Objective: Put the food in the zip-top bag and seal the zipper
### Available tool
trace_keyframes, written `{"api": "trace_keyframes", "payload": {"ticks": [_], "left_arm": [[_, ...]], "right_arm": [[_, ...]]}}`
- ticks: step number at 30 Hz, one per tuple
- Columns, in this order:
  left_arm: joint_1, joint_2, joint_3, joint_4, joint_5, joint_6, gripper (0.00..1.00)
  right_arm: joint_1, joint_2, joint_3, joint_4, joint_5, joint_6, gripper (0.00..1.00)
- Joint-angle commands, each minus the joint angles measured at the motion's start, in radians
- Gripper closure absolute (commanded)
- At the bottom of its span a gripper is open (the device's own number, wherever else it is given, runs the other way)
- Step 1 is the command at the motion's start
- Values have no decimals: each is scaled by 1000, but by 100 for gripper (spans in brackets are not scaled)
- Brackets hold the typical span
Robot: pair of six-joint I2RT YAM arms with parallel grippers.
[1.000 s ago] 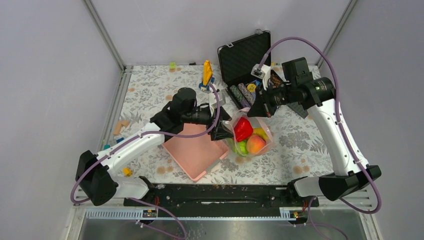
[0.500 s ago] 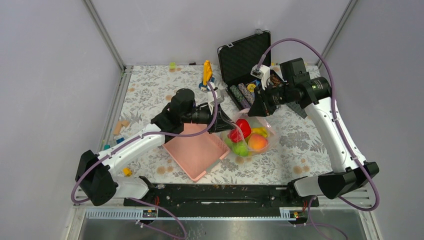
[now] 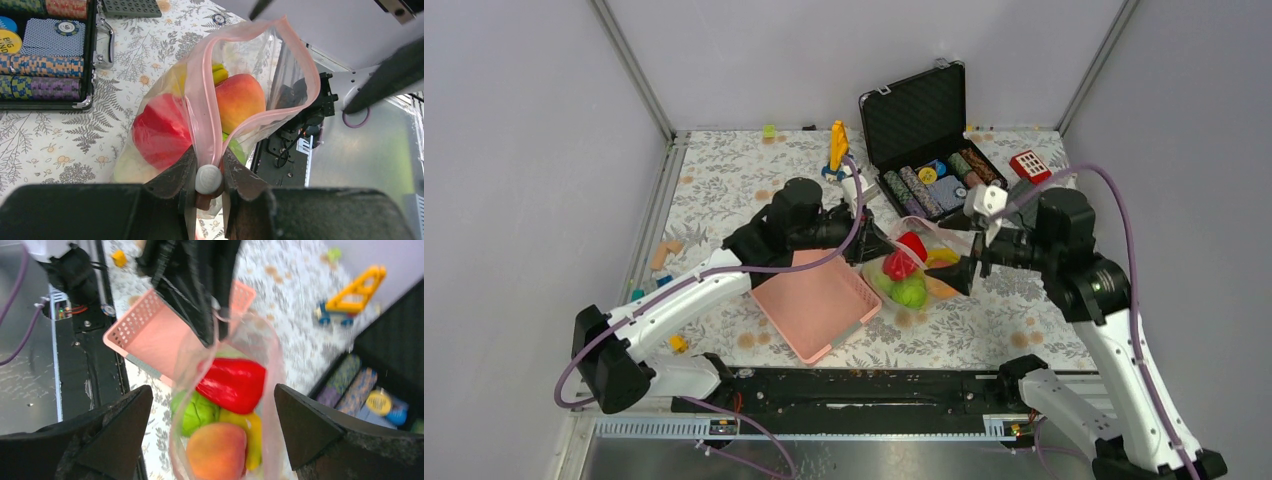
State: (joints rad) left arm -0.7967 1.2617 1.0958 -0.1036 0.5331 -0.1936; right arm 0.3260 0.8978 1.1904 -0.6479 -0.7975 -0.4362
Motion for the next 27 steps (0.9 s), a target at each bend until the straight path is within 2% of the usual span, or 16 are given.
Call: {"api": "trace_keyframes", "payload": {"ticks": [1,8,13,18,27], "left_arm": [[-46,12,129,-91,-120,-8,100],[-81,11,166,-155,-139,-15,100],[-88,11,194,-191,-132,-53,100],[-87,-2,200,-212,-111,-69,100],[-87,5,224,-243,-81,-96,100]], "right_arm": [[5,-68,-76,276,-219,-81,0],[67,34,56,113,-173,-224,0],[188,139,160,-86,-61,-380,1],[238,174,142,-93,45,-401,2],[254,199,95,-159,89,-406,12]]}}
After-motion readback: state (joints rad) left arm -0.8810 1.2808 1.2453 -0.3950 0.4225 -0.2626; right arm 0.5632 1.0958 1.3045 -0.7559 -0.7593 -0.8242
